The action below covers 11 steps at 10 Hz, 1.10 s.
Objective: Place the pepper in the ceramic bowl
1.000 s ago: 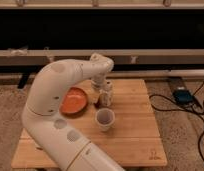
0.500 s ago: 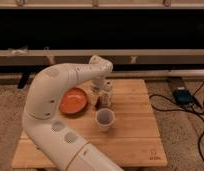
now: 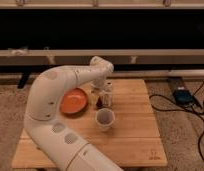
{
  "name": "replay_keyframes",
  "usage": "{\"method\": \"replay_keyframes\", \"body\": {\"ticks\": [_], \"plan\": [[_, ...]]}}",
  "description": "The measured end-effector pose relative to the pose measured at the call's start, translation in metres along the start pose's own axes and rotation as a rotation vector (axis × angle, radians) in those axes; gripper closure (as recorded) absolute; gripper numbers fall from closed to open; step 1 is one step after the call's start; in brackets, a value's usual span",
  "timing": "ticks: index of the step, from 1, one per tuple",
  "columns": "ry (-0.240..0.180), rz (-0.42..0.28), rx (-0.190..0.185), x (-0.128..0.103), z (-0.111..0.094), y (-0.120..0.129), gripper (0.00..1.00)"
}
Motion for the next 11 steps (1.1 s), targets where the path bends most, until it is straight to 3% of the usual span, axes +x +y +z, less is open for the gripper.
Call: {"method": "replay_keyframes", "body": {"ticks": [5,6,8,11], "plan": [[0.01,-0.003,0.033,0.006,0.006,-0.007,0.31],[0.01,-0.006,0.038,0.007,0.008,-0.008,0.35],[0.012,-0.011,0.043,0.01,0.011,-0.009,0.51],[0.004,-0.021,0.058,0.013,0.006,-0.009,0.84]]}}
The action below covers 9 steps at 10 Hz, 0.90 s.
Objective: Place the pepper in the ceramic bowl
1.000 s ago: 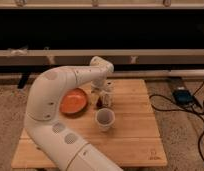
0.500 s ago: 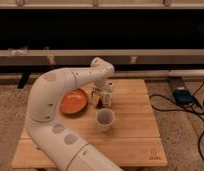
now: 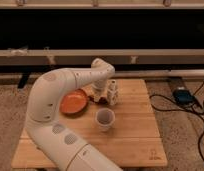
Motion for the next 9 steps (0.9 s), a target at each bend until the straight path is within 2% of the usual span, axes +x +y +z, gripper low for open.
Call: {"method": "replay_keyframes", "body": {"ticks": [1,2,5,7,9], "plan": [[-0.007,0.003,0.007,0.002,-0.006,0.0,0.94],[-0.015,0.002,0.02,0.003,-0.015,-0.001,0.99],[-0.067,-0.023,0.039,-0.012,-0.055,0.0,1.0],[-0.102,-0.042,0.04,-0.025,-0.073,0.004,1.0],[-0.144,-0.068,0.033,-0.047,-0.082,0.008,1.0]]}}
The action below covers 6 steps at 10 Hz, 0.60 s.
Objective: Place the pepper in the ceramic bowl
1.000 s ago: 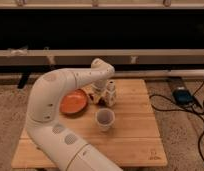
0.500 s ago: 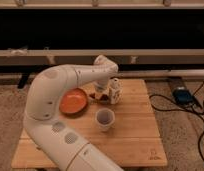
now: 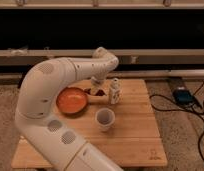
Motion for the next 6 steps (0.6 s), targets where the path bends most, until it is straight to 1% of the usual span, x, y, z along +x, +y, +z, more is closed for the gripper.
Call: {"method": "replay_keyframes", "body": {"ticks": [2,3,5,6], "plan": [[-0.031,-0.02,-0.017,-0.021,0.003,0.001,1.0],[-0.048,-0.038,-0.031,-0.038,0.008,0.003,1.0],[-0.065,-0.076,-0.053,-0.065,0.014,0.013,1.0],[-0.07,-0.109,-0.065,-0.078,0.017,0.022,0.96]]}}
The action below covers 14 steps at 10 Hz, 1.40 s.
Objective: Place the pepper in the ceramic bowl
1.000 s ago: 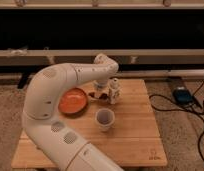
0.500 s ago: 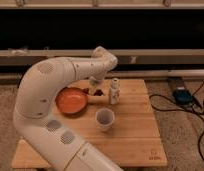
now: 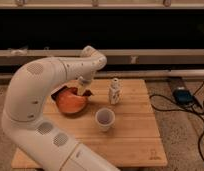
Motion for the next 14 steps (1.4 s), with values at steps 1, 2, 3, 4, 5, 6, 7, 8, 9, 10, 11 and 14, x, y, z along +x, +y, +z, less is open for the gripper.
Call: {"method": "replay_keyframes", "body": {"ticks": [1,2,3,4,5,6,7,8,9,10,11,14], "plan": [[0.0,-0.019,-0.006,-0.006,0.002,0.005,0.9],[0.0,-0.049,-0.012,-0.015,0.006,0.013,0.79],[-0.002,-0.076,-0.018,-0.024,0.009,0.021,0.69],[-0.012,-0.102,-0.022,-0.032,0.013,0.026,0.57],[-0.023,-0.119,-0.024,-0.036,0.015,0.027,0.48],[-0.042,-0.136,-0.028,-0.041,0.018,0.028,0.36],[-0.056,-0.151,-0.033,-0.046,0.02,0.027,0.27],[-0.066,-0.162,-0.036,-0.05,0.022,0.026,0.22],[-0.076,-0.173,-0.039,-0.055,0.024,0.025,0.2],[-0.084,-0.183,-0.041,-0.059,0.026,0.025,0.2],[-0.087,-0.195,-0.04,-0.059,0.028,0.025,0.2],[-0.085,-0.21,-0.02,-0.054,0.023,0.021,0.2]]}}
